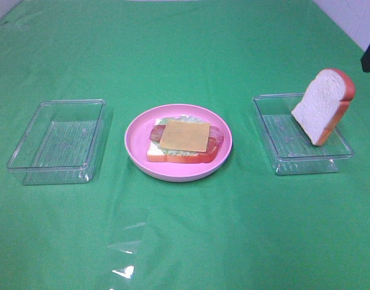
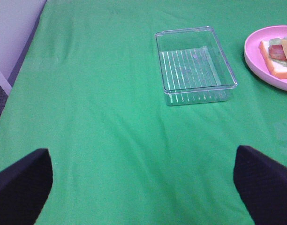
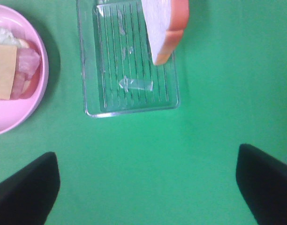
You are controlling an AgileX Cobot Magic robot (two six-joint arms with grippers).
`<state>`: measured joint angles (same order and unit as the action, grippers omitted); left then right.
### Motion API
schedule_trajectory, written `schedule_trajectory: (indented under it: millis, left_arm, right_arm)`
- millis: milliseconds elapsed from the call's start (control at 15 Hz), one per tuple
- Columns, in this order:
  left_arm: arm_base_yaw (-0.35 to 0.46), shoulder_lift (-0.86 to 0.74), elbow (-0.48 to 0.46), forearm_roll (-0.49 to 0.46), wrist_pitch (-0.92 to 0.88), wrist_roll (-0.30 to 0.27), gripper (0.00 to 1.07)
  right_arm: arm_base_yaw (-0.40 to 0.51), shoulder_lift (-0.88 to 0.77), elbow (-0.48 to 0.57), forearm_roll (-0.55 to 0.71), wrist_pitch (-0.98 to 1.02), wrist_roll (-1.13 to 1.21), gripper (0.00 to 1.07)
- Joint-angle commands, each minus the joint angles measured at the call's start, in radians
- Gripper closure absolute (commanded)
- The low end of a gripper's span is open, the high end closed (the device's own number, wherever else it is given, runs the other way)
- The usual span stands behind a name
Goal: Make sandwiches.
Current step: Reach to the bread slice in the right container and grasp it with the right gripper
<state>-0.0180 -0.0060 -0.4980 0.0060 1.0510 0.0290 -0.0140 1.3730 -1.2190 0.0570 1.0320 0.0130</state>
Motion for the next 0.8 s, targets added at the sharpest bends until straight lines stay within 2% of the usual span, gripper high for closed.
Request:
schedule_trajectory:
  millis: [67, 333, 733, 800]
  left_arm:
    - [-0.001, -0.015, 0.003, -0.006, 0.001, -0.006, 0.09]
    - [-0.001, -0.015, 0.003, -0.006, 0.001, -0.006, 0.09]
    - [-0.001, -0.015, 0.003, -0.006, 0.001, -0.006, 0.09]
    - [-0.001, -0.015, 0.003, -0.006, 0.001, -0.006, 0.09]
  right_arm:
    - [0.0, 0.13, -0.112, 0.009, 0.012, -0.031, 0.11]
    - [0.0, 0.336, -0.273, 0.022, 0.062, -0.069, 0.11]
    - [-0.001, 0.639, -0.575, 0.004, 0.169, -0.099, 0.11]
    - [-0.002, 0.693, -0.654, -0.017, 0.184, -0.099, 0.11]
